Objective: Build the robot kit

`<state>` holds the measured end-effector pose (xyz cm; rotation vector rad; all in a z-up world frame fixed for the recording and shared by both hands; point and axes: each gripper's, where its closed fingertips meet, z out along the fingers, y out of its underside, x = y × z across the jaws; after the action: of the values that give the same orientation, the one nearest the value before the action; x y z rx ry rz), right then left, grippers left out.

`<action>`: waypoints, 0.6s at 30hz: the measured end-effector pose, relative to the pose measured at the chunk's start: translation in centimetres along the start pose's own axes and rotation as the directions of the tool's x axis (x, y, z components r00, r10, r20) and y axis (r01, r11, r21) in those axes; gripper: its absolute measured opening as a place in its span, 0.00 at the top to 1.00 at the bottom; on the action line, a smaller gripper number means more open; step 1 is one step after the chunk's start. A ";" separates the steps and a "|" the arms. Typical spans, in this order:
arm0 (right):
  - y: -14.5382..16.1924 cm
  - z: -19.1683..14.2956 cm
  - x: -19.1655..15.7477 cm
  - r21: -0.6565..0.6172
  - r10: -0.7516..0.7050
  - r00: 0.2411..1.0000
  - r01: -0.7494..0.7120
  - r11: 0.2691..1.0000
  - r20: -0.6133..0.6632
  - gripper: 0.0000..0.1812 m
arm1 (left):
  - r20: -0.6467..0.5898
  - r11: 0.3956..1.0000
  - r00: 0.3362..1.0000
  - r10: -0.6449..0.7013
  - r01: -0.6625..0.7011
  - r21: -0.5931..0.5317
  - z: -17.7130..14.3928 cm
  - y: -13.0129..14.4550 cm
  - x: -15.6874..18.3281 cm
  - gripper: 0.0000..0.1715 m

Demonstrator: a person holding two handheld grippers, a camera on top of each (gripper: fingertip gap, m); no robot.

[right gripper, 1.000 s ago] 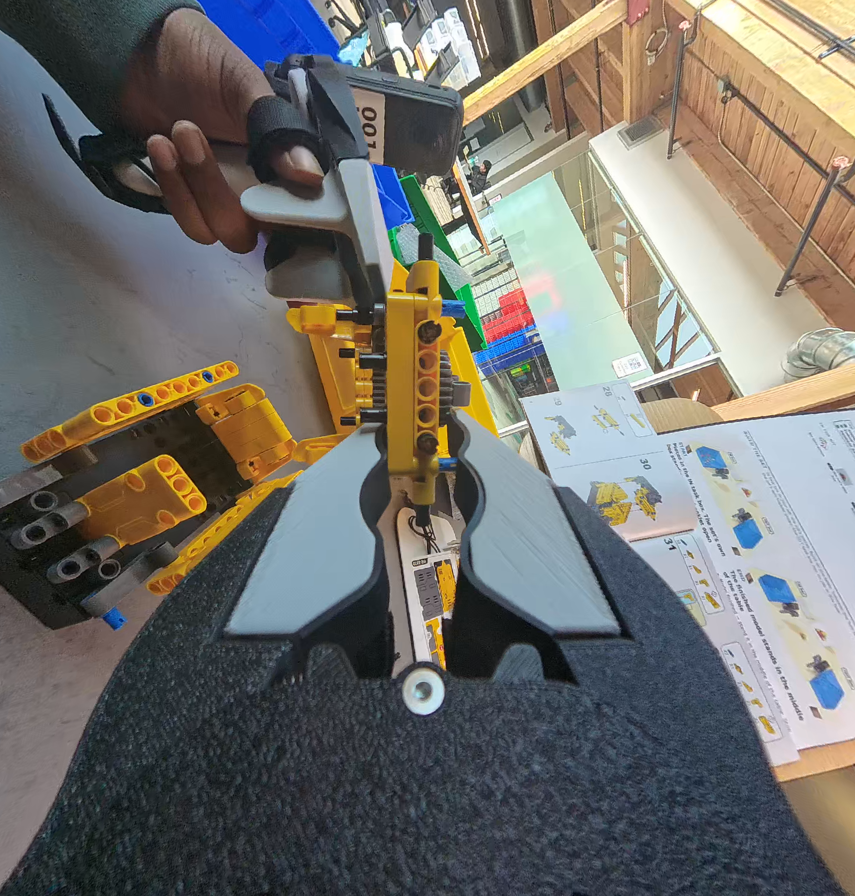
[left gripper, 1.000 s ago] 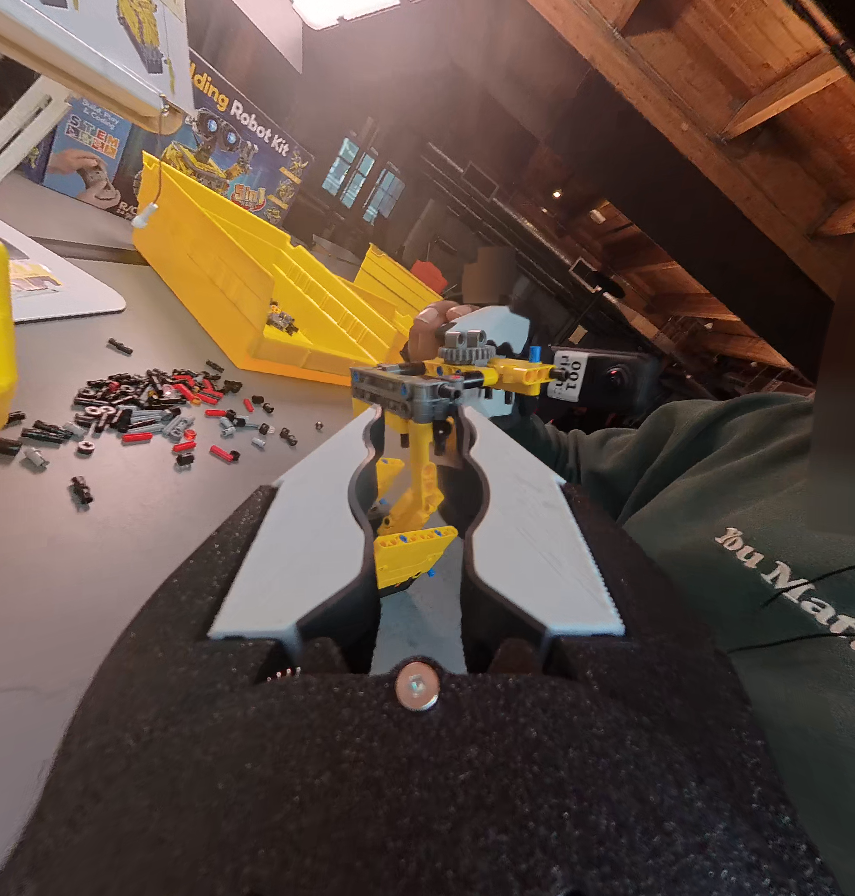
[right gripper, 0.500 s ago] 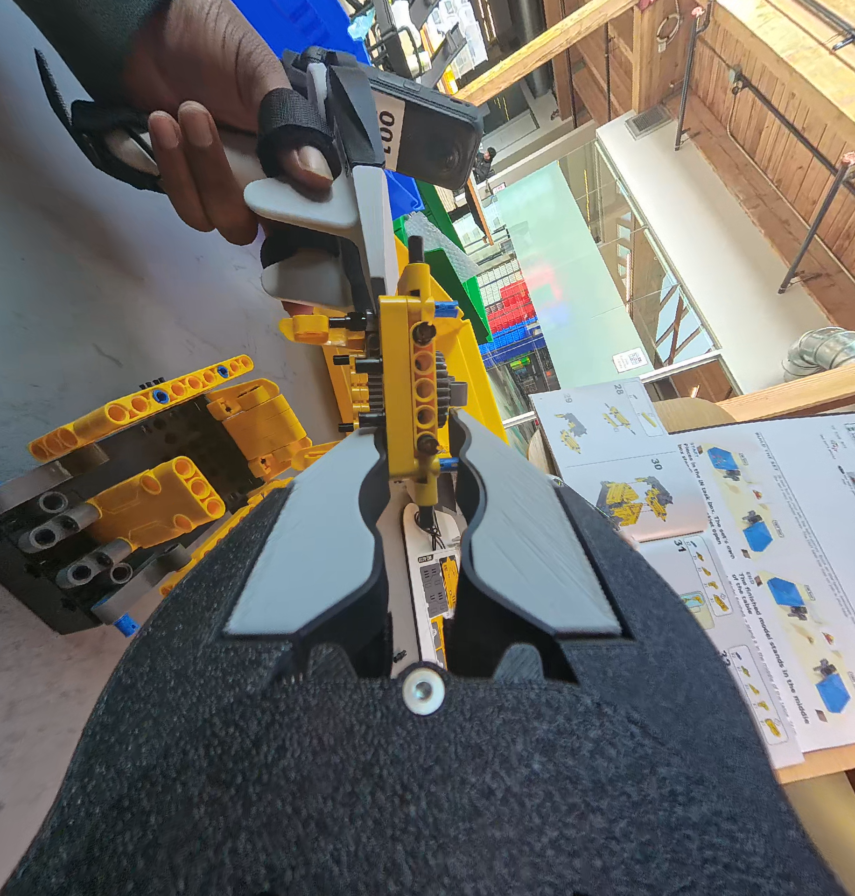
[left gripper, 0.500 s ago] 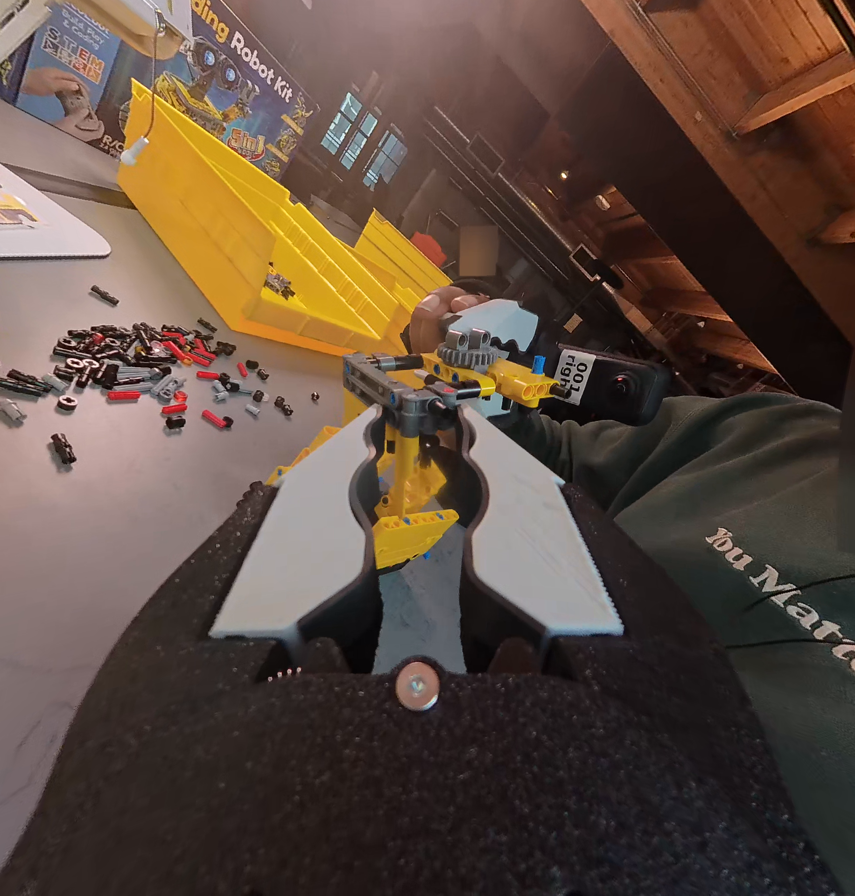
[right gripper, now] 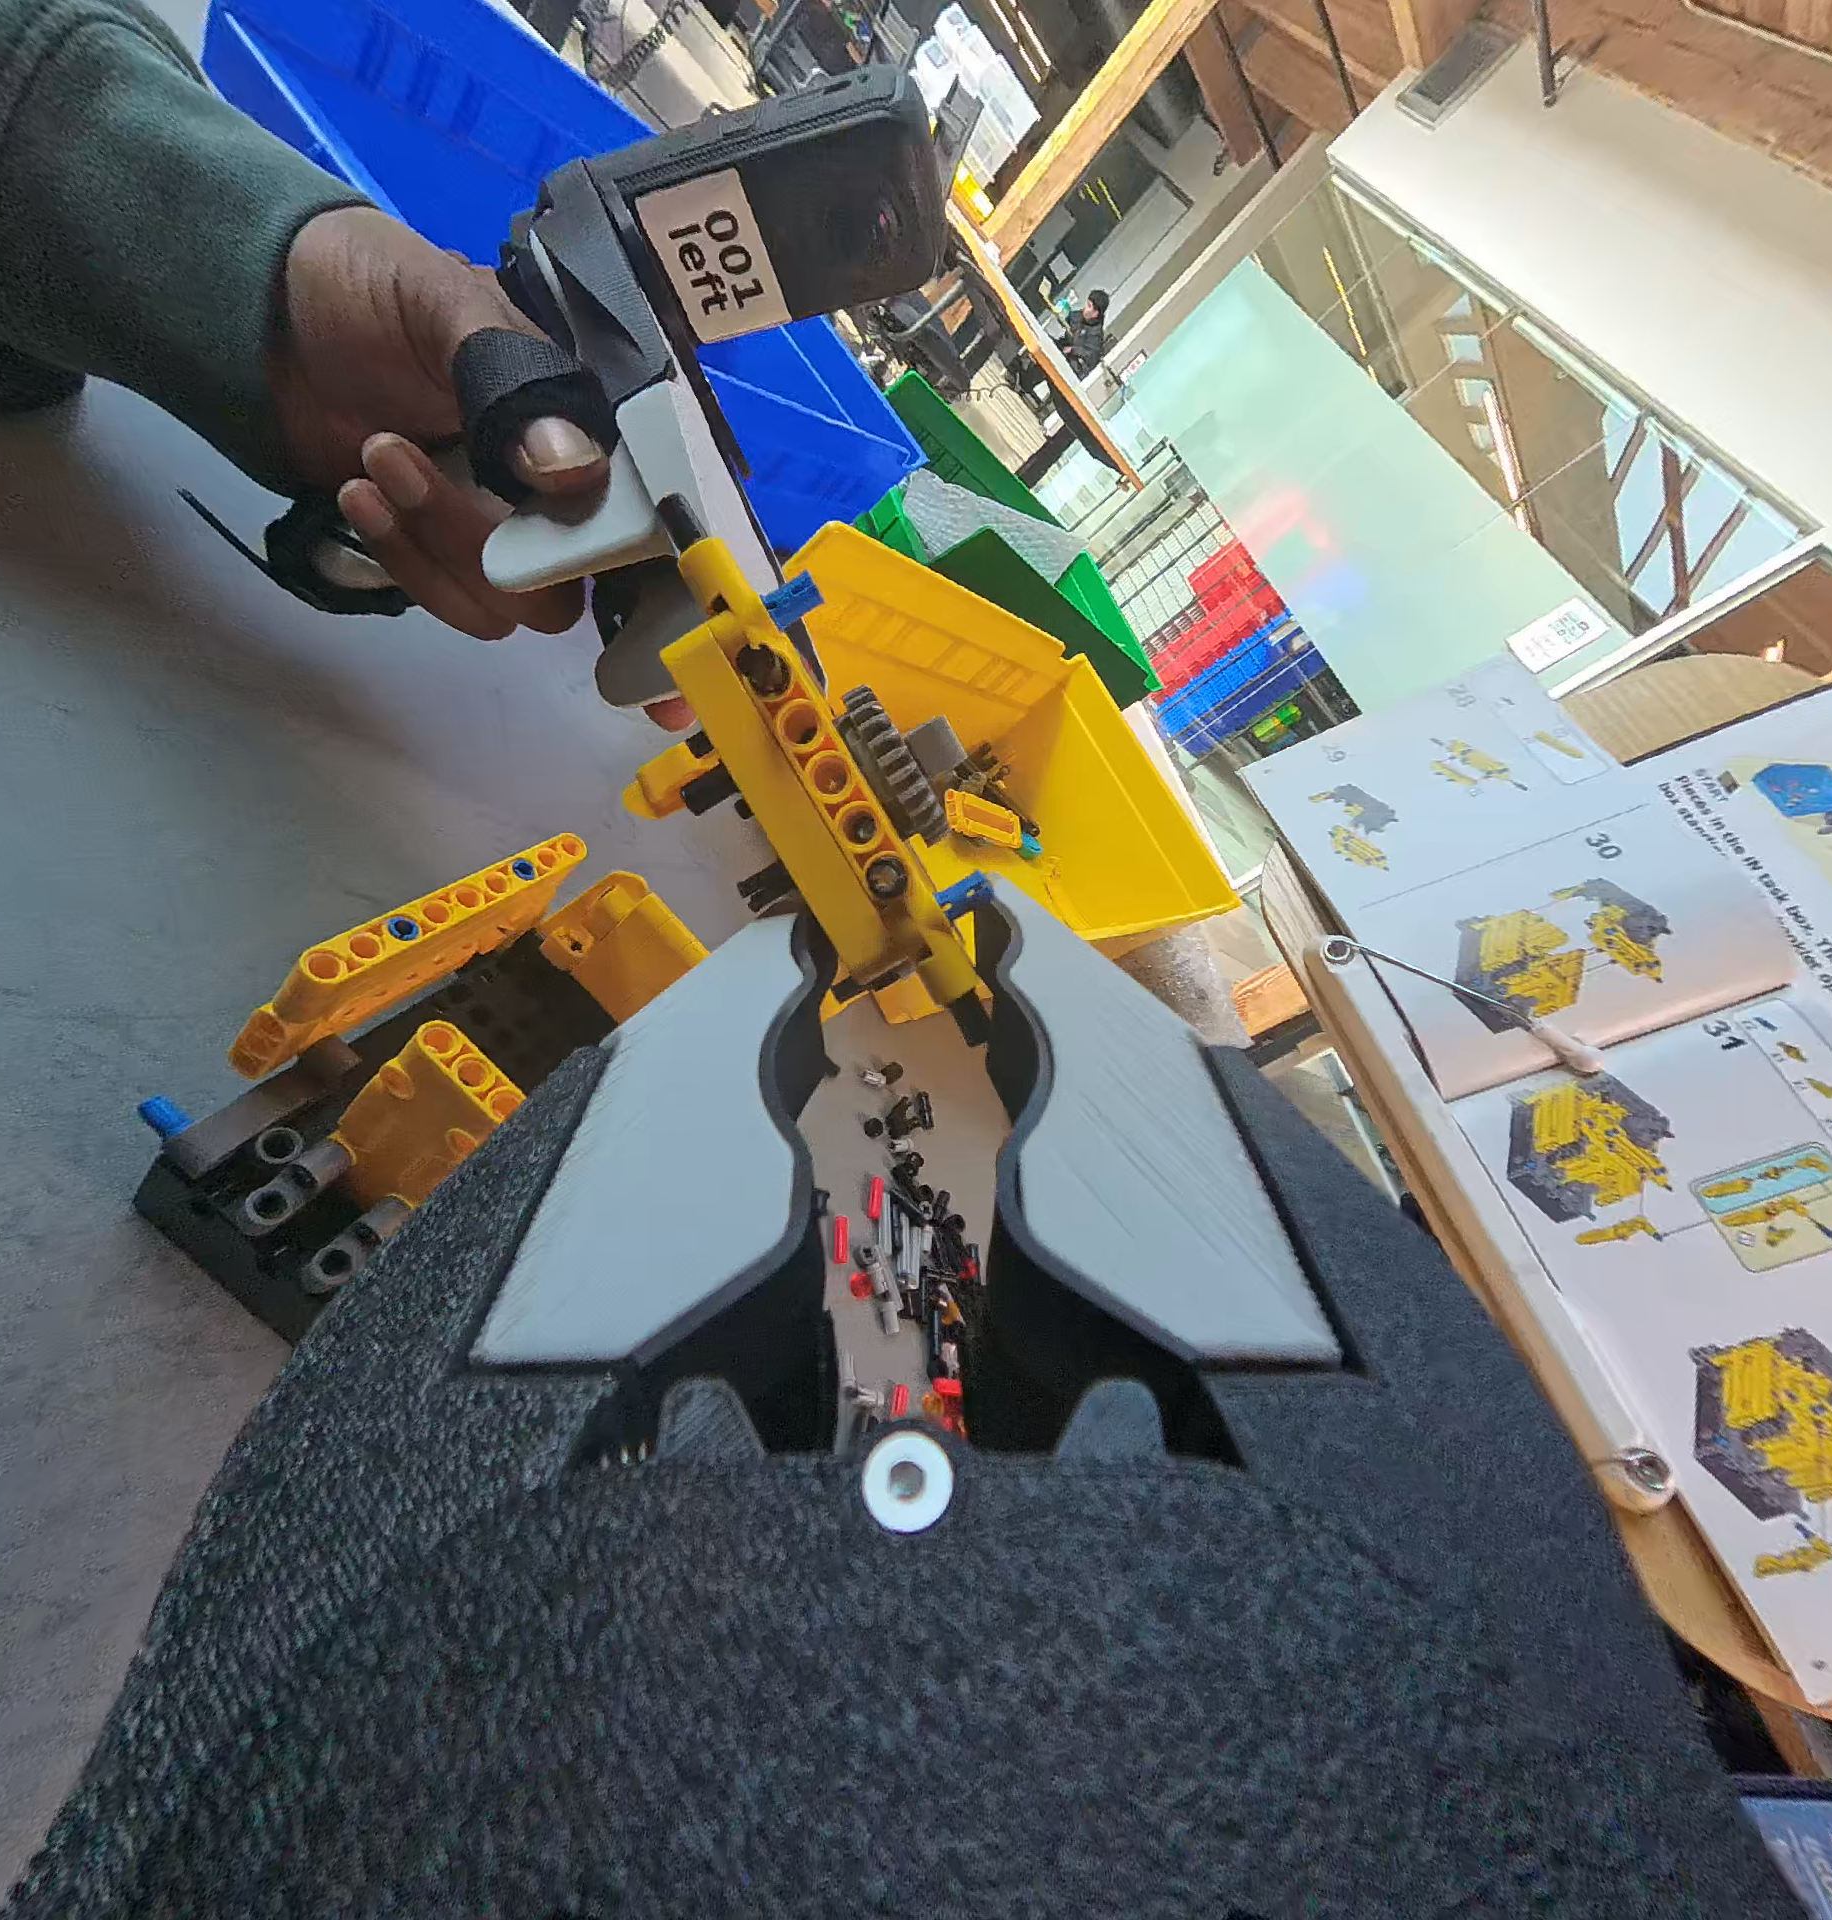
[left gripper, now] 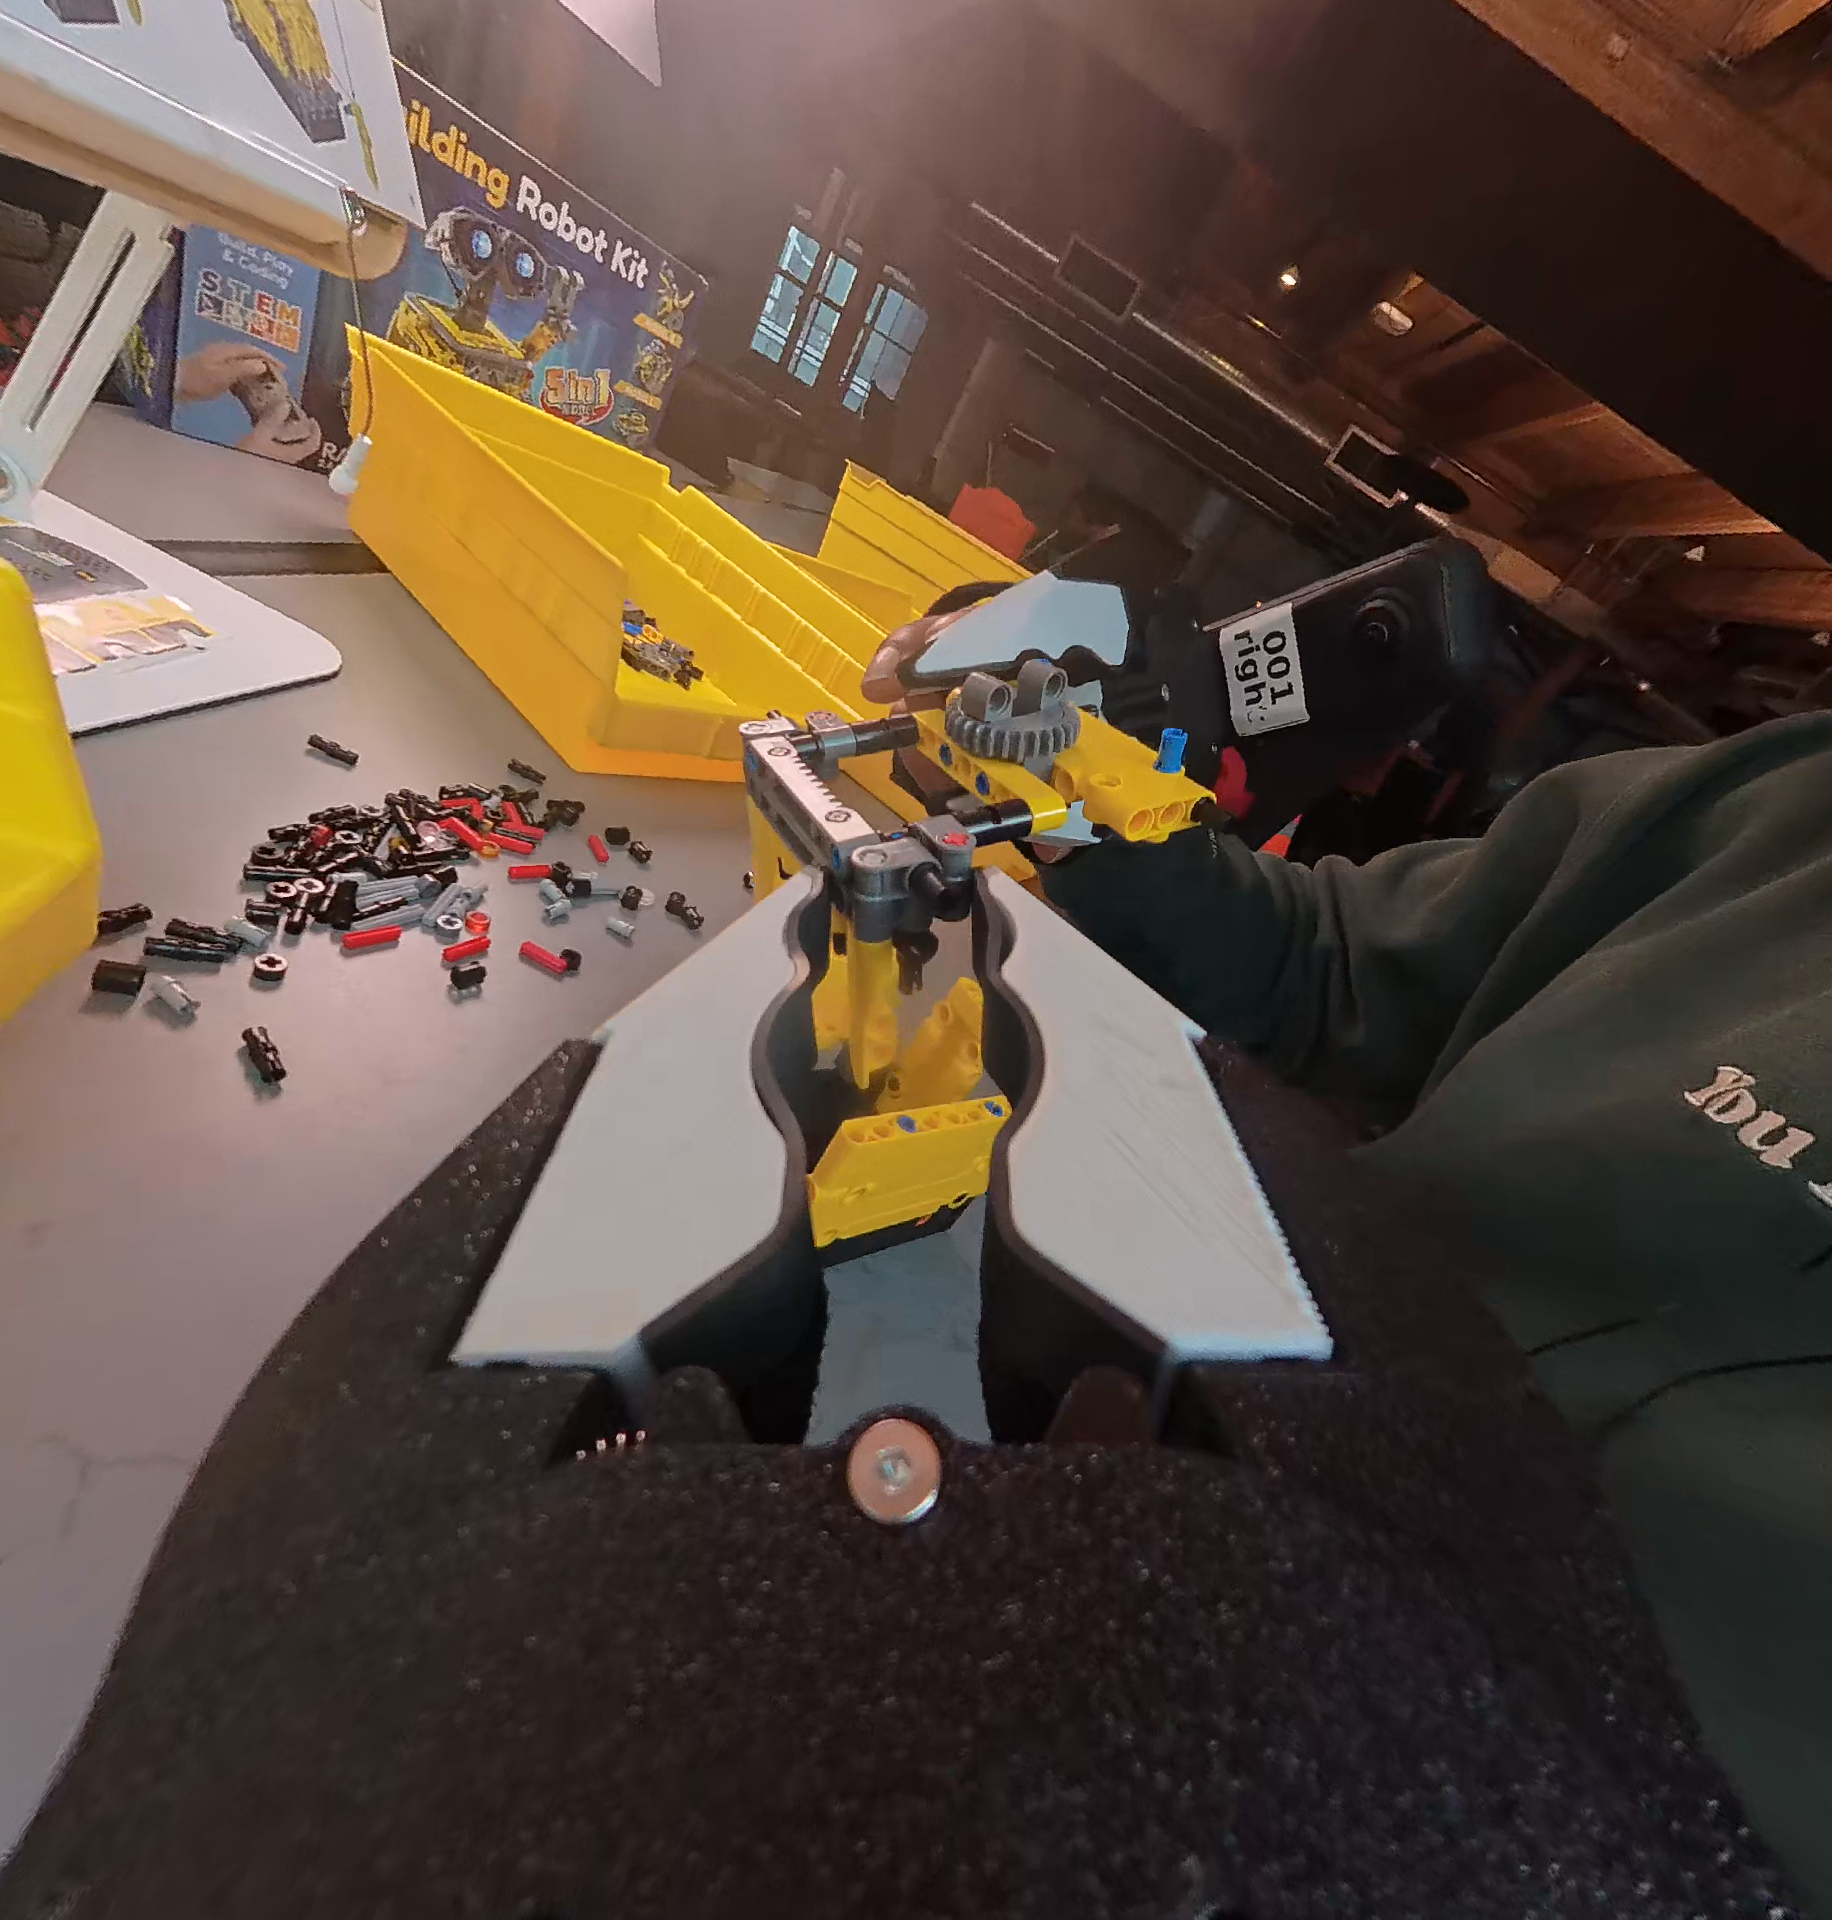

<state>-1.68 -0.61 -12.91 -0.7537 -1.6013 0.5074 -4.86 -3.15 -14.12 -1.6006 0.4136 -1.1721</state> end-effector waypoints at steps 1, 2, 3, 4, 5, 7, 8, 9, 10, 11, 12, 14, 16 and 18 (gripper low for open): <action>0.0 0.0 0.0 0.004 0.021 1.000 -0.021 1.000 0.010 0.86 | 0.002 1.000 1.000 0.011 -0.011 0.003 0.0 -0.1 0.1 0.85; -0.1 -0.1 -0.2 0.009 0.049 0.998 -0.049 0.999 0.030 0.85 | 0.001 1.000 1.000 0.022 -0.022 0.009 0.0 -0.2 0.1 0.85; -0.1 -0.2 -0.5 0.011 0.085 0.994 -0.085 0.996 0.065 0.85 | -0.003 0.999 0.999 0.032 -0.032 0.010 0.0 -0.2 0.3 0.85; -0.2 -0.4 -0.6 0.015 0.126 0.987 -0.128 0.992 0.097 0.84 | -0.005 0.999 0.999 0.043 -0.042 0.012 -0.1 -0.3 0.4 0.85; -0.5 -0.6 -0.4 0.035 0.166 0.980 -0.171 0.985 0.107 0.84 | -0.007 0.998 0.999 0.053 -0.053 0.019 -0.1 -0.4 0.5 0.85; -1.1 -1.2 0.2 0.081 0.253 0.959 -0.264 0.961 0.124 0.84 | -0.011 0.997 0.997 0.072 -0.072 0.029 -0.2 -0.7 0.7 0.85; -1.1 -1.5 0.3 0.081 0.294 0.945 -0.308 0.948 0.144 0.84 | -0.004 0.996 0.996 0.085 -0.085 0.032 -0.3 -0.7 0.6 0.85; -1.0 -1.6 0.6 0.078 0.330 0.932 -0.344 0.936 0.152 0.84 | 0.005 0.995 0.995 0.097 -0.097 0.029 -0.3 -0.7 0.5 0.85; -0.8 -1.7 0.8 0.078 0.356 0.922 -0.370 0.926 0.152 0.84 | 0.011 0.994 0.995 0.104 -0.104 0.024 -0.3 -0.6 0.4 0.85; -0.7 -1.8 0.8 0.078 0.376 0.913 -0.391 0.917 0.158 0.84 | 0.010 0.994 0.994 0.105 -0.105 0.018 -0.2 -0.5 0.4 0.85; -0.5 -1.8 0.7 0.069 0.396 0.902 -0.412 0.908 0.172 0.84 | 0.010 0.995 0.995 0.103 -0.103 0.013 -0.2 -0.3 0.3 0.85; 0.1 -1.8 0.3 0.043 0.418 0.888 -0.433 0.900 0.190 0.84 | 0.014 0.995 0.995 0.098 -0.098 -0.008 0.0 0.2 -0.1 0.85; 0.4 -1.9 -0.4 0.022 0.417 0.881 -0.433 0.901 0.224 0.86 | 0.011 0.995 0.995 0.099 -0.098 -0.029 0.1 0.6 -0.1 0.85; 0.6 -2.2 -0.9 0.009 0.423 0.870 -0.440 0.898 0.253 0.87 | 0.007 0.993 0.994 0.106 -0.105 -0.050 0.2 0.9 -0.2 0.85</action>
<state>0.66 -1.00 -13.59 -1.0391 -1.6320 1.0086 -4.47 -3.27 -15.01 -1.6070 0.5186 -1.0810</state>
